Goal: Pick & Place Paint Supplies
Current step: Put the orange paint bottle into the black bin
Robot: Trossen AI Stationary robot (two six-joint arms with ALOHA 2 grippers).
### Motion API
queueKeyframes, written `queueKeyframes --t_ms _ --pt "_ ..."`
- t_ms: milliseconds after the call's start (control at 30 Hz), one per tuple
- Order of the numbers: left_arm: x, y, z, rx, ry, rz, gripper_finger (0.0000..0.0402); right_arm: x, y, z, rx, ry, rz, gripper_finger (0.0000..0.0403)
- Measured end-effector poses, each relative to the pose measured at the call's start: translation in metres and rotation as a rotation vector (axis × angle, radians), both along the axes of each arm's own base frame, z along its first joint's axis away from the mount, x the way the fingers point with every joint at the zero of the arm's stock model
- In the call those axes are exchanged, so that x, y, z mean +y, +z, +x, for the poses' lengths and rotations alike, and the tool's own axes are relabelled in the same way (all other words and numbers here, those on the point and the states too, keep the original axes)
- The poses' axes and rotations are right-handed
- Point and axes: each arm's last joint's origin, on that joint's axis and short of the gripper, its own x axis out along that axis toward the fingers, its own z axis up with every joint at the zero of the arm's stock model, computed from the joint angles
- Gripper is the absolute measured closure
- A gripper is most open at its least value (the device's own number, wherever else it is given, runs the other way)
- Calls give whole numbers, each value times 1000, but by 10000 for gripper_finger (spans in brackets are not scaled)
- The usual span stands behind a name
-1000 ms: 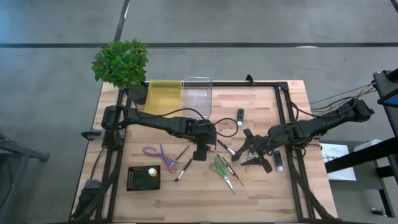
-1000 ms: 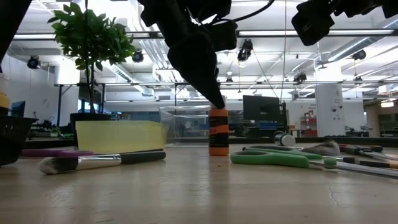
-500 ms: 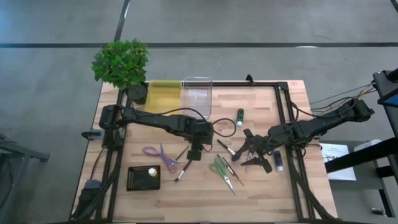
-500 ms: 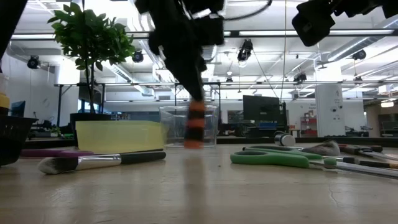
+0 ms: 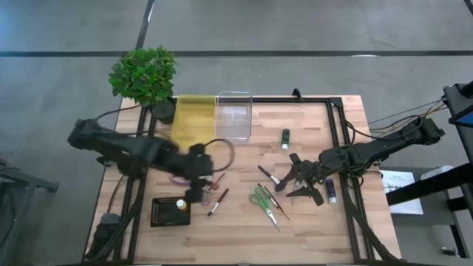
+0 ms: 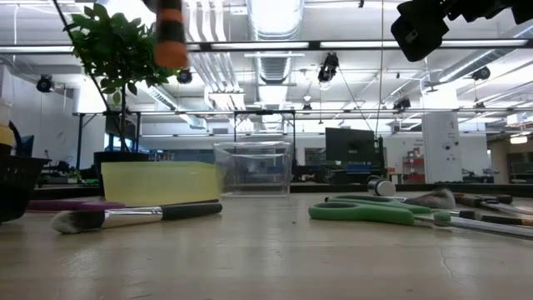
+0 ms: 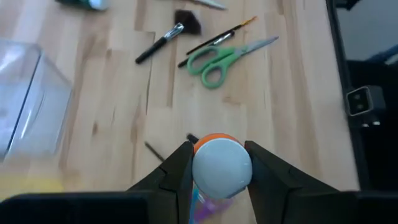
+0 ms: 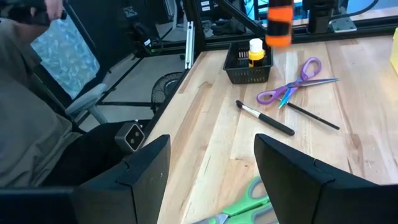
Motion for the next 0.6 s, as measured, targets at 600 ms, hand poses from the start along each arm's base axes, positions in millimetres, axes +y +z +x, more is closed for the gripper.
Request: queueKeyframes --t_ms 600 --pt "-46 -15 -100 109 216 -61 286 0 8 2 -44 -6 32 174"
